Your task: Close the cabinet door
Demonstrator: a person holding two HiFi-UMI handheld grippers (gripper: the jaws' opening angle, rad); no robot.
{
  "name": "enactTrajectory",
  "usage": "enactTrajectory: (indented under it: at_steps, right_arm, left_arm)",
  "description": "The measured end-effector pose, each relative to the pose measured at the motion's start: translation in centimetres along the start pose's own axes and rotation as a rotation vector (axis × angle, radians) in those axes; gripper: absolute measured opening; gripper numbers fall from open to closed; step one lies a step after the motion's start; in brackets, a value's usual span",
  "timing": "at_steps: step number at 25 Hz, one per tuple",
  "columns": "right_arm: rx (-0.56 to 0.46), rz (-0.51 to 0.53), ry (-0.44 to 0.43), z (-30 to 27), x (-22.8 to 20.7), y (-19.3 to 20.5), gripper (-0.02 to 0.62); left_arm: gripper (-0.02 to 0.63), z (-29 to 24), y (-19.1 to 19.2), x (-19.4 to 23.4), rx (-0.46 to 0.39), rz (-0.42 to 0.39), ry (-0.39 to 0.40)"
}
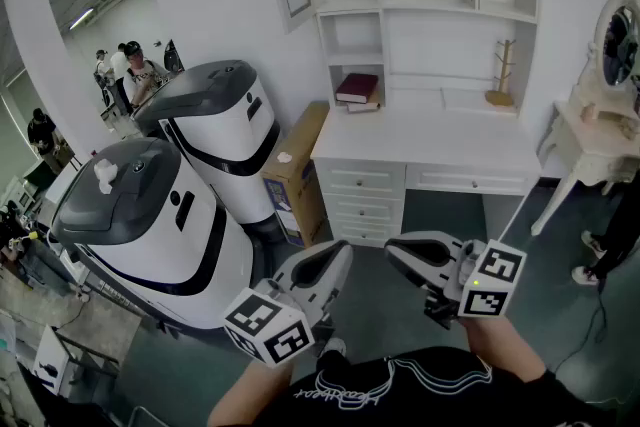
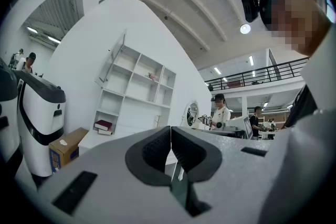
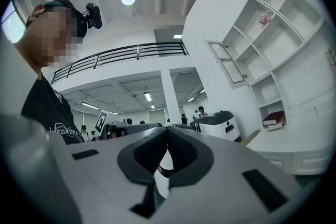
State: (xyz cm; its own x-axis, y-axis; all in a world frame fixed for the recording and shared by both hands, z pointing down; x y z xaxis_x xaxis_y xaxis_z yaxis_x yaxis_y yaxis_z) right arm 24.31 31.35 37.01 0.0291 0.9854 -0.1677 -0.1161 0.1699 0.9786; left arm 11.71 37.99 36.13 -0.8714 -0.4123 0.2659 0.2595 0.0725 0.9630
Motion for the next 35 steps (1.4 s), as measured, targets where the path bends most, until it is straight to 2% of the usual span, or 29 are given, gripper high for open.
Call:
enactTrajectory:
  at_steps: [4, 10, 17, 21, 26, 35]
  right_arm:
    - [0.003, 0.006, -0.004, 0.2, -0.1, 0.0, 0.006]
    - [-0.006, -0.016, -0.012, -0.5, -0.9, 0.7, 0.006]
    - [0.025, -0.041, 0.040, -2.7, -3.4, 2.5, 0.006]
    - [0.033, -0.059, 0.059, -4.3, -5.5, 2.7, 0.006]
    - [0.038, -0.068, 0.075, -7.5, -8.3, 2.6, 0.006]
    - [0.112, -0.024, 0.130, -15.8, -15.0, 2.2, 0.006]
  left_arm:
    - [0.006, 0.0, 0.1, 0.0, -0.007, 0.007, -0.011]
    - [0.006, -0.3, 0.7, 0.7, 0.028, 0.008, -0.020]
    - [0.006, -0.4, 1.0, 4.0, 0.033, 0.049, -0.040]
    - [0.006, -1.7, 1.2, 6.4, 0.049, 0.075, -0.014]
    - [0.006, -2.7, 0.4, 10.5, 0.042, 0.084, 0.007]
    - [0.006, -4.9, -2.6, 21.4, 0.018, 0.126, 0.051]
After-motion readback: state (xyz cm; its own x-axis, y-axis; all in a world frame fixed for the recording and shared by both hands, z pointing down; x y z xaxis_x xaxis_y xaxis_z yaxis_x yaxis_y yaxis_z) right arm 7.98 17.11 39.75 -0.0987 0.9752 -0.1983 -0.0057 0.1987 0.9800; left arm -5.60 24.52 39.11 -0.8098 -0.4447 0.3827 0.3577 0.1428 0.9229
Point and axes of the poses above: the fingertips, and each gripper's own axes: z backward along the fingers, x to its left, y out of its underside, the point moved 5 cm from there along z, backward along the fingers, and after that the axes turned 3 degrees about z, right-handed, at the moved point
